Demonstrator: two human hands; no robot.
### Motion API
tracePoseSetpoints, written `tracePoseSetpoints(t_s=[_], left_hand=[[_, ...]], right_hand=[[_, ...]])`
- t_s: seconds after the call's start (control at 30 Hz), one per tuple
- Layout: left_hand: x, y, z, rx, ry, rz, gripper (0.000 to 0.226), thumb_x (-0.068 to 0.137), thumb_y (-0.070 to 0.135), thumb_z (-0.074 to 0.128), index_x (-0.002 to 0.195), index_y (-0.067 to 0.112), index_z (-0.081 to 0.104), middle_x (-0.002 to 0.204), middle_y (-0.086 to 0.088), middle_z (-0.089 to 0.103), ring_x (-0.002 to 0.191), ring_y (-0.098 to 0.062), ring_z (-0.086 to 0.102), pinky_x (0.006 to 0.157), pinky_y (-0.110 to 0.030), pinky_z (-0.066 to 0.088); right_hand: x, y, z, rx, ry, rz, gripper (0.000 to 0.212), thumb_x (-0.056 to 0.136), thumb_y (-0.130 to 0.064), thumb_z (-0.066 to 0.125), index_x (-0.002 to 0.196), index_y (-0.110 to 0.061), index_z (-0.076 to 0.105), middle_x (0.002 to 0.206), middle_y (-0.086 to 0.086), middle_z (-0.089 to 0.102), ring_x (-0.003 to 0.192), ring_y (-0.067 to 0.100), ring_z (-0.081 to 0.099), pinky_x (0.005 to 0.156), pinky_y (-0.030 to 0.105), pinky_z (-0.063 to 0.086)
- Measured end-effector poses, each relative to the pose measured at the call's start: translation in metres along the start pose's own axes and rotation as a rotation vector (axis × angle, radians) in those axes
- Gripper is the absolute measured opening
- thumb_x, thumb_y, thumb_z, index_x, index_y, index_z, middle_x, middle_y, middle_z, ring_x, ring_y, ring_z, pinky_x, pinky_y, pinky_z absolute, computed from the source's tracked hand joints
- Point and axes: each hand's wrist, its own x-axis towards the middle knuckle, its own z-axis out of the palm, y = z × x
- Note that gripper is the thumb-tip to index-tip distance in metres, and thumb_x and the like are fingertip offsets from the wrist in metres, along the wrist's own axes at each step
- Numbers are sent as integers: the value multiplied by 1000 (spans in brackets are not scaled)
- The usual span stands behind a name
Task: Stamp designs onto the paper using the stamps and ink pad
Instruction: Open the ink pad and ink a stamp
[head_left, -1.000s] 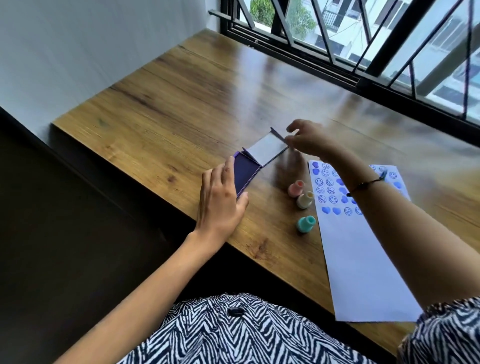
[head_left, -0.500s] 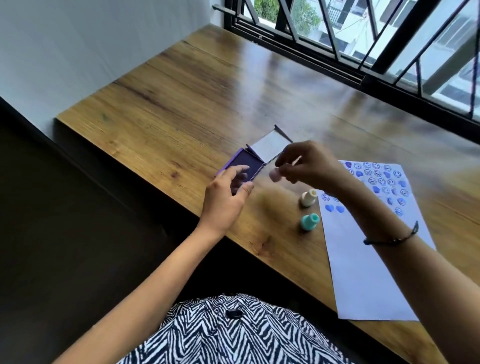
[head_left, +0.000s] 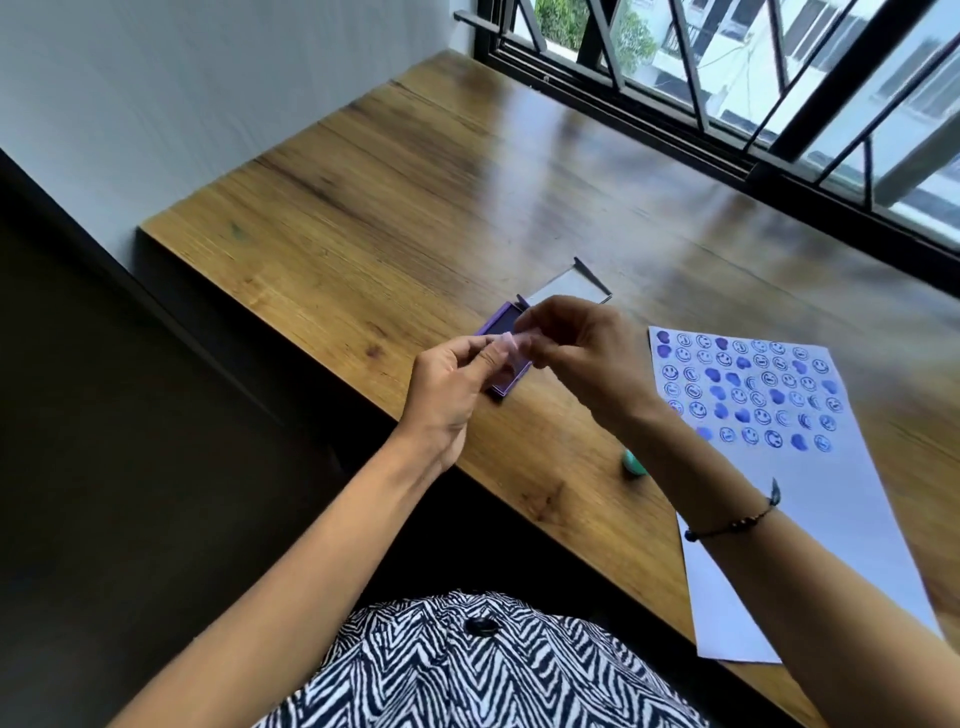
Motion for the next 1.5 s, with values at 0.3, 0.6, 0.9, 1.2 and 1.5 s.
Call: tracePoseSetpoints(t_s=[0.3, 0.6, 0.9, 1.2, 1.5], left_hand=[[6, -6, -12, -65, 81, -29, 13, 85, 3, 54, 72, 6, 59, 68, -9, 56, 51, -3, 56, 55, -10, 48], [12, -8, -20, 11, 173, 26, 11, 84, 6, 57, 78, 12, 63, 66, -5, 58, 53, -2, 55, 57, -13, 50], [8, -17, -23, 154, 211, 71, 4, 84, 13, 59, 86, 13, 63, 67, -3, 58, 61, -11, 53, 67, -22, 48], [5, -24, -24, 185, 201, 108, 9, 84, 9, 59, 84, 17, 63, 70, 2, 60, 64, -6, 53, 74, -29, 46], [6, -25, -24, 212, 199, 111, 11, 83, 10, 60, 93, 12, 63, 73, 3, 60, 67, -7, 54, 79, -31, 47]], right_hand=[[56, 15, 5, -810, 23, -393, 13, 83, -4, 50, 87, -1, 62, 94, 20, 64, 86, 32, 55, 66, 34, 39], [65, 20, 16, -756, -76, -384, 13, 72, 2, 56, 77, -5, 65, 80, 15, 67, 64, 24, 57, 58, 23, 30], [56, 26, 24, -748, -159, -338, 14, 74, 3, 53, 81, -3, 63, 87, 16, 63, 71, 24, 52, 58, 24, 27], [51, 25, 21, -759, -149, -318, 16, 73, 4, 51, 81, -2, 64, 88, 19, 63, 79, 32, 58, 60, 27, 28], [45, 26, 23, -715, -114, -286, 13, 72, 4, 52, 77, -2, 63, 84, 18, 61, 69, 34, 56, 52, 27, 28]])
